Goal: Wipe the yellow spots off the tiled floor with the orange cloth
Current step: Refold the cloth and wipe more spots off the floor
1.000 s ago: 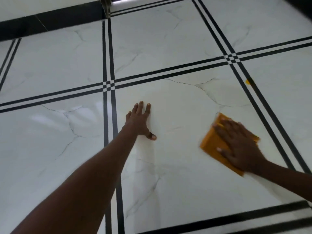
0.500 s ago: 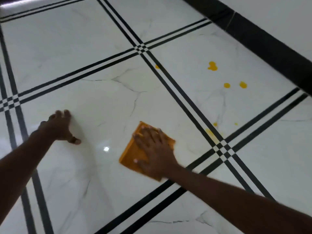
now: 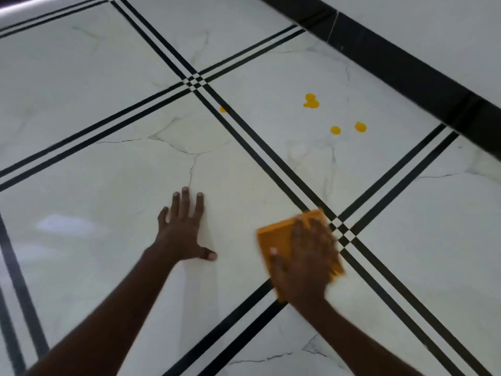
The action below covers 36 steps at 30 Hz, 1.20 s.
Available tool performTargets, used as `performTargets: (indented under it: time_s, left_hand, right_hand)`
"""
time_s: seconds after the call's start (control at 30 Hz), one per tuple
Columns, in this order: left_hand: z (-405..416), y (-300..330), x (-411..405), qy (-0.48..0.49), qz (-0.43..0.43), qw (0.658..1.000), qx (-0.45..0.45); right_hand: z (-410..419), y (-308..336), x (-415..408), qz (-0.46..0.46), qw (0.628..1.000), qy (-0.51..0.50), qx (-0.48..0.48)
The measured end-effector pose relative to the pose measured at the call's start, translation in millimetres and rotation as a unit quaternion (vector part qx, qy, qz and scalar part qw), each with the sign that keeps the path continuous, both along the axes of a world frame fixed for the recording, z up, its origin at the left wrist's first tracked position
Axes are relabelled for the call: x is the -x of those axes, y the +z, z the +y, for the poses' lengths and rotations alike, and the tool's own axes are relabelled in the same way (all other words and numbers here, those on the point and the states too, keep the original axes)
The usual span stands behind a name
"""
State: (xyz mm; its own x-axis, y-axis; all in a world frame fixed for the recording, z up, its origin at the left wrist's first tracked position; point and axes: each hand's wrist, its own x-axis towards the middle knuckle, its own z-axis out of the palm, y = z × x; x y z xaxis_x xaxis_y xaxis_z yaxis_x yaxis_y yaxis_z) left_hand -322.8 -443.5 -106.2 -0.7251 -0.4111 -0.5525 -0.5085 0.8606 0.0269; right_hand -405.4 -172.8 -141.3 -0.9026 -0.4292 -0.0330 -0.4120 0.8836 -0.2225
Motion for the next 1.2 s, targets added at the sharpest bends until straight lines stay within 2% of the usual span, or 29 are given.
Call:
performTargets:
  time_s: [0.1,0.17,0.2,0.3,0.4,0.43,0.47,0.53,0.6,0.67,0.73,0.8,0.87,0.93,0.97,1.03,1.13,1.2]
  left_hand:
    - [-3.0,-2.7,-6.8,-0.004,0.01,1.0,0.01]
    - [-6.1,0.1,-6.9,-0.002,0.017,1.0,0.009]
    - [-5.6,1.9,-6.3,-0.002,0.015,1.0,0.011]
    - [-1.1,6.2,-2.1,0.002,0.0,1.0,0.016]
    - [3.9,8.3,3.0,0.001,-0.016,1.0,0.027]
    - [5.8,8.6,5.4,-0.001,-0.021,0.999,0.029]
    - [7.0,8.9,7.5,-0.004,-0.027,0.999,0.031]
    - [8.8,8.1,8.9,-0.008,-0.034,0.999,0.036]
    - [6.5,7.0,6.6,-0.011,-0.028,0.999,0.034]
    - [1.3,6.4,2.2,-0.011,-0.014,1.0,0.023]
    - [-0.5,6.4,-0.8,-0.009,-0.006,1.0,0.017]
    - [1.1,6.9,0.5,-0.006,-0.005,1.0,0.022]
    - [3.4,8.1,3.5,0.001,-0.008,1.0,0.025]
    - [5.9,9.2,6.5,0.002,-0.025,0.999,0.027]
    - [7.2,9.5,8.4,0.002,-0.035,0.999,0.026]
    - [7.6,12.7,14.7,0.004,-0.049,0.999,0.02]
    - [-3.3,23.9,25.4,0.026,-0.053,0.998,-0.013]
    - [-15.4,38.9,28.7,0.046,-0.05,0.997,-0.042]
  right_hand:
    - [-63.1,-1.7,36.0,0.006,0.985,0.174,0.0]
    - [-75.2,-5.1,92.2,0.019,0.979,0.203,0.006]
    - [-66.6,-7.5,120.6,0.027,0.985,0.172,0.012]
    - [8.1,-9.3,170.6,0.058,0.997,-0.049,0.008]
    - [64.6,1.4,117.8,0.01,0.975,-0.221,0.023]
    - [62.1,4.0,80.2,0.003,0.974,-0.228,0.008]
    - [51.6,3.6,41.0,0.007,0.981,-0.196,-0.002]
    - [17.4,1.1,-5.5,-0.004,0.998,-0.063,0.011]
    - [-18.3,-1.8,11.9,0.002,0.998,0.066,0.021]
    - [-38.1,-5.2,67.1,0.014,0.99,0.14,0.009]
    - [-25.8,-9.6,119.7,0.02,0.994,0.105,-0.01]
    - [8.2,-9.7,144.0,0.041,0.999,-0.005,-0.014]
    - [31.0,-4.4,125.8,0.035,0.993,-0.116,0.009]
    - [22.0,0.7,75.5,0.025,0.984,-0.177,0.008]
    - [8.6,0.4,52.0,0.02,0.987,-0.16,0.01]
    - [-25.8,-0.3,34.8,0.0,0.999,-0.045,0.019]
    - [-70.3,0.7,74.5,-0.016,0.996,0.082,0.023]
    - [-82.3,4.0,104.7,-0.031,0.995,0.096,0.011]
